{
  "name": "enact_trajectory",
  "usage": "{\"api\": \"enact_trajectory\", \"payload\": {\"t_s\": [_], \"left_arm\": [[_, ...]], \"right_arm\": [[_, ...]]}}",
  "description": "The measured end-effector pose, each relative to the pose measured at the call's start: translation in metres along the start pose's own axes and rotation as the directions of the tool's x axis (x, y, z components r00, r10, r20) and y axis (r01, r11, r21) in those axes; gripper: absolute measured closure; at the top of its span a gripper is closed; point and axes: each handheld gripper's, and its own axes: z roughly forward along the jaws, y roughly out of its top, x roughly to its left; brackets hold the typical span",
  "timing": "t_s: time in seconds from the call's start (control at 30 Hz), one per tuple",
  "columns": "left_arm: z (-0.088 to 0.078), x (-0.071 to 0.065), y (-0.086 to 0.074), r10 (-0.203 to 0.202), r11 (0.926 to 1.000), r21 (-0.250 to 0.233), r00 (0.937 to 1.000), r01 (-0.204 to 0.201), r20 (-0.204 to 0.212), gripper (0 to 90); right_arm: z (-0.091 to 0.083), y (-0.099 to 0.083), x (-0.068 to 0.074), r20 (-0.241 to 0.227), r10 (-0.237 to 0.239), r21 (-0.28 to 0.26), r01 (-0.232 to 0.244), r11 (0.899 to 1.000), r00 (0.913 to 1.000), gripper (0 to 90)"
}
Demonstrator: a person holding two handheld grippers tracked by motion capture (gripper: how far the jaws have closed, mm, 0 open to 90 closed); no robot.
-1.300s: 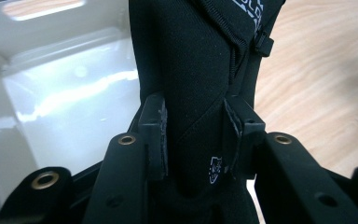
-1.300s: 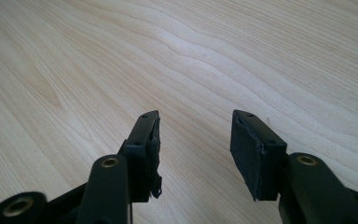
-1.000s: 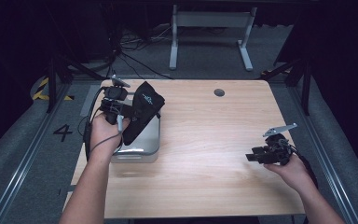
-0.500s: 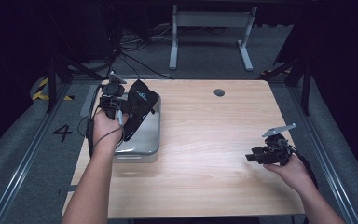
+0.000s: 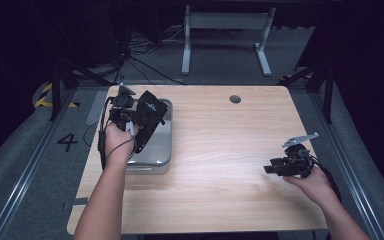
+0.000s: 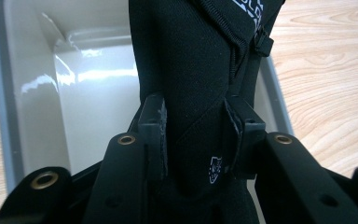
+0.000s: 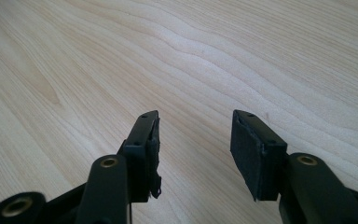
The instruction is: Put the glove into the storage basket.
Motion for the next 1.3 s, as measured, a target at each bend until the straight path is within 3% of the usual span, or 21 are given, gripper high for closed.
{"api": "enact_trajectory", "payload": {"t_s": [0.53, 0.67, 1.13, 1.27, 1.3], "left_arm": [[0.035, 0.014, -0.011, -0.064, 0.9966, 0.051, 0.9979, 0.064, 0.006, 64.5], [0.045, 0.018, -0.014, -0.071, 0.9935, 0.089, 0.9974, 0.071, -0.003, 64.5], [0.058, 0.021, -0.016, -0.093, 0.9873, 0.127, 0.9955, 0.095, -0.021, 63.4], [0.059, 0.025, -0.015, -0.105, 0.9866, 0.123, 0.9941, 0.107, -0.027, 48.4], [0.058, 0.026, -0.015, -0.114, 0.9867, 0.115, 0.9934, 0.115, -0.016, 48.4]], "right_arm": [[0.0, -0.001, 0.0, -0.001, 0.004, 0.002, -0.004, 1.0, 1.0, 52.4], [0.001, -0.001, 0.0, -0.004, 0.004, 0.003, -0.004, 1.0, 1.0, 52.4], [0.002, -0.001, 0.001, -0.004, -0.002, 0.01, 0.002, 1.0, 1.0, 52.3], [0.001, -0.001, 0.0, -0.004, -0.004, 0.003, 0.004, 1.0, 1.0, 52.4], [0.0, -0.001, 0.0, -0.002, -0.002, -0.005, 0.002, 1.0, 1.0, 52.4]]}}
